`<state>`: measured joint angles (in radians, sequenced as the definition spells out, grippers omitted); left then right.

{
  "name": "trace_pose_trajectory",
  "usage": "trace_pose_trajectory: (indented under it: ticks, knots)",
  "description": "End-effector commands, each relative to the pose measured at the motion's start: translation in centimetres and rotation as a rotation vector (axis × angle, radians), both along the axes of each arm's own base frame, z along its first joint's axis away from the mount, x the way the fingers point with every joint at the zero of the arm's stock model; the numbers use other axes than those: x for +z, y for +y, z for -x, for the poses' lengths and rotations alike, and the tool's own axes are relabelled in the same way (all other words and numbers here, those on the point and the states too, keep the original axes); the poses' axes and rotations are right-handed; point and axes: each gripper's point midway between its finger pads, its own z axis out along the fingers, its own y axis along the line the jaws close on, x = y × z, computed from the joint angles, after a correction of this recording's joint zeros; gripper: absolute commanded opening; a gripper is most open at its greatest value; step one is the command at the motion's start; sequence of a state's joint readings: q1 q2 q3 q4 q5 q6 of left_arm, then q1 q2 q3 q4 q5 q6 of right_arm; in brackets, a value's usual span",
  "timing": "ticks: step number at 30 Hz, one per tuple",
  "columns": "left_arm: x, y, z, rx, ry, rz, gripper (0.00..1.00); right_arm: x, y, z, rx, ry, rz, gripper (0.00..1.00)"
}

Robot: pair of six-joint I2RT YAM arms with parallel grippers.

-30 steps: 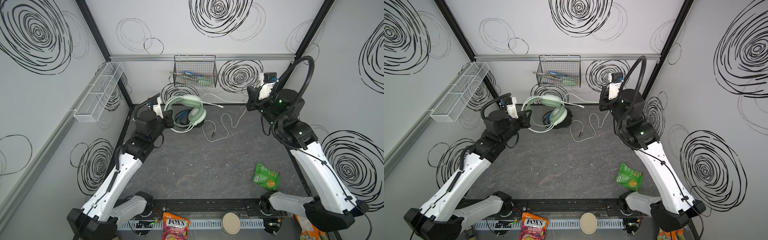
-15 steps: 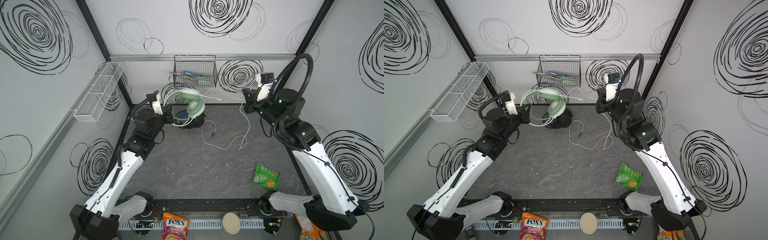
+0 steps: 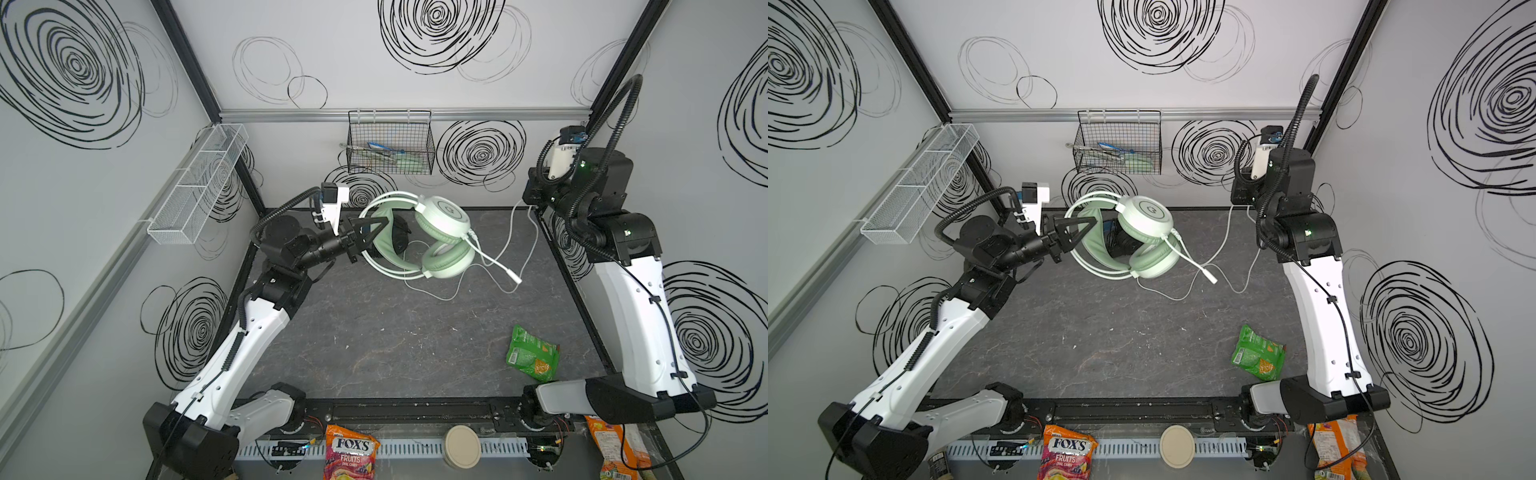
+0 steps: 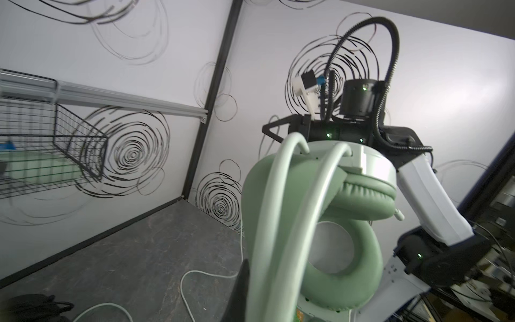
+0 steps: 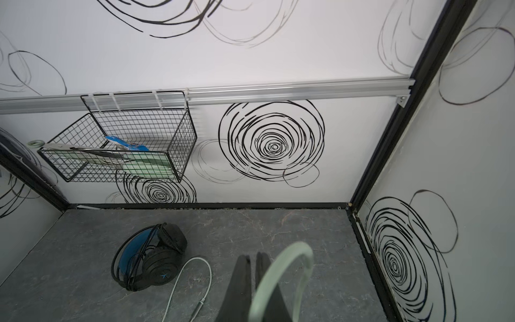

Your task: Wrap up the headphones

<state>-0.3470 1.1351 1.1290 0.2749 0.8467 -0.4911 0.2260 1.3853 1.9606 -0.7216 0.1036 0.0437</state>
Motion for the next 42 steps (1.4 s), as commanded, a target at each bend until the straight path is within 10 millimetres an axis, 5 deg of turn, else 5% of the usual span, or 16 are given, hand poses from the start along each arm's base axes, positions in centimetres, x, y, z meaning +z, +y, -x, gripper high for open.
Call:
trace_pose_trajectory:
  ticks: [1, 10, 17, 21, 25, 36, 42]
  knots:
    - [0.0, -2.7, 3.9, -0.227, -0.081, -0.072, 0.00, 0.9, 1.5, 0.6, 0.099, -0.013, 0.020, 0.04]
    - [-3.4, -7.6, 5.0, -0.352, -0.020, -0.162, 0.00, 2.7, 8.6, 2.3, 0.329, -0.086, 0.028, 0.04]
    - [-6.9, -11.4, 0.7, -0.173, 0.134, -0.190, 0.00, 2.7, 13.4, 3.7, 0.435, -0.098, 0.064, 0.04]
    - [-8.4, -10.6, -4.2, 0.070, 0.340, -0.067, 0.00, 2.2, 14.9, 4.4, 0.446, -0.099, 0.080, 0.04]
    - [-9.2, -9.6, -6.5, 0.221, 0.438, 0.033, 0.00, 1.8, 16.1, 5.1, 0.454, -0.106, 0.095, 0.04]
    - [-6.8, -5.6, -10.3, 0.510, 0.457, 0.134, 0.00, 0.5, 18.7, 7.3, 0.511, -0.100, 0.117, 0.06]
    - [-4.6, -1.3, -11.2, 0.662, 0.407, 0.190, 0.00, 0.1, 19.2, 8.7, 0.489, -0.112, 0.209, 0.06]
